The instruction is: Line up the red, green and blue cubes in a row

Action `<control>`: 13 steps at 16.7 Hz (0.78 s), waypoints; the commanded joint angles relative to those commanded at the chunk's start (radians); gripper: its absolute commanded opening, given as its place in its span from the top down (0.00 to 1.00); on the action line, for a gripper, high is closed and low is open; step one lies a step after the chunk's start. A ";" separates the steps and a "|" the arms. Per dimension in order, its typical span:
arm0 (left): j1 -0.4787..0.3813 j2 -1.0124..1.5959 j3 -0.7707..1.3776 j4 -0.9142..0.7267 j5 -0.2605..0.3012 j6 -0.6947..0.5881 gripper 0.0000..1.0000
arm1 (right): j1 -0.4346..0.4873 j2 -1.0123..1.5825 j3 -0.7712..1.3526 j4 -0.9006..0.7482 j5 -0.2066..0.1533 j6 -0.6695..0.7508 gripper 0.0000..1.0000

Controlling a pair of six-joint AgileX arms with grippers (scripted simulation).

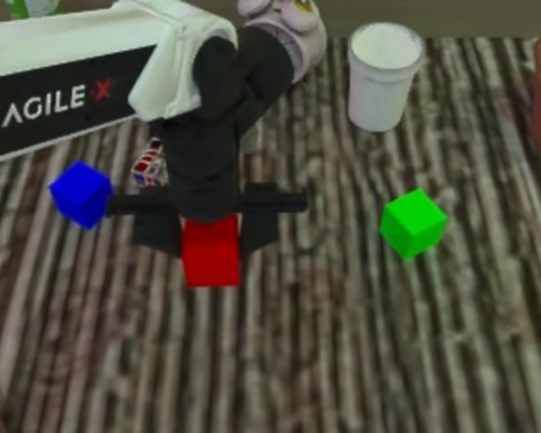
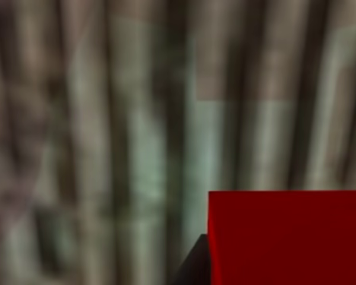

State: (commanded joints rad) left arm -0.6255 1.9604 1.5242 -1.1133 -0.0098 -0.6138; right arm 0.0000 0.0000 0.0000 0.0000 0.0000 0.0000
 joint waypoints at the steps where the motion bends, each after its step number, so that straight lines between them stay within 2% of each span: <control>1: 0.000 0.001 -0.003 0.003 0.000 0.000 1.00 | 0.000 0.000 0.000 0.000 0.000 0.000 0.00; 8: -0.004 0.061 -0.158 0.223 0.000 -0.002 1.00 | 0.000 0.000 0.000 0.000 0.000 0.000 0.00; 13: -0.006 0.073 -0.183 0.255 0.000 -0.003 1.00 | 0.000 0.000 0.000 0.000 0.000 0.000 0.00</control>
State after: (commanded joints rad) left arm -0.6311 2.0337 1.3411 -0.8582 -0.0096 -0.6167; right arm 0.0000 0.0000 0.0000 0.0000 0.0000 0.0000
